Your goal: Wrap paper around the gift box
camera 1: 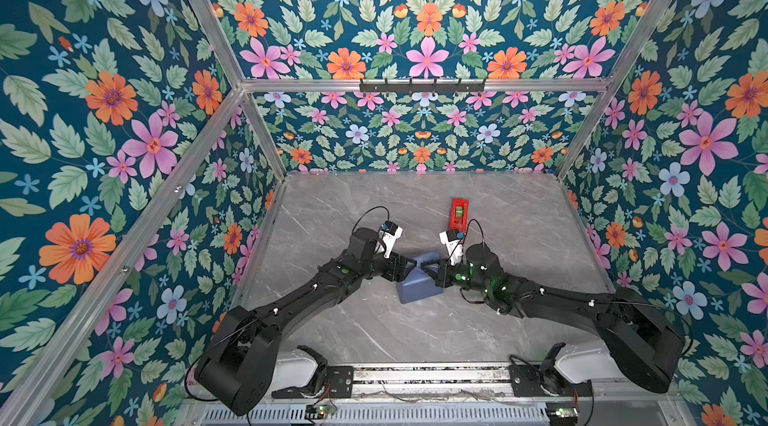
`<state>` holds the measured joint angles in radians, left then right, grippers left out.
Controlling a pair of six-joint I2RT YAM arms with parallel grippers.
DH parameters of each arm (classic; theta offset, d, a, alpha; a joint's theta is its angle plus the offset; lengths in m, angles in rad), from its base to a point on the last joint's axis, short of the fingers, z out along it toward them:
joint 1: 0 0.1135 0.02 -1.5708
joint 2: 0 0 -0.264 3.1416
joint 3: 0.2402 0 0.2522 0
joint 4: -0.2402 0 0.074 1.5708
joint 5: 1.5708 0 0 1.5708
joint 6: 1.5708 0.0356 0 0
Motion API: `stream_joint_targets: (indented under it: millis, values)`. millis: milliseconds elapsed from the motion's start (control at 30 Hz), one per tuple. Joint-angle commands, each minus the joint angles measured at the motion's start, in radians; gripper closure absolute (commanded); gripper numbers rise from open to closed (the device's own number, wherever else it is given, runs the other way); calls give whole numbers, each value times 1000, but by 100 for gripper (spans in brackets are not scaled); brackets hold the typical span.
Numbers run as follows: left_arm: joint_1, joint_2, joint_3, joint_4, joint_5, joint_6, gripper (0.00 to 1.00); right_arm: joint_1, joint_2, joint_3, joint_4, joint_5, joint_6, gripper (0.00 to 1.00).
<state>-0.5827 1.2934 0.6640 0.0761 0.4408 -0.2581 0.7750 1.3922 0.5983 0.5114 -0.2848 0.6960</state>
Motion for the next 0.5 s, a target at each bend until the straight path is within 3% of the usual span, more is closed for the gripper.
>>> stream_joint_targets:
  millis: [0,467]
  values:
    - [0,5,-13,-52,-8,25,25,0,7,22,-59,-16,-22,100]
    - [-1,12,-21,-59,-10,36,25,1,-50,74,-62,-82,3,100]
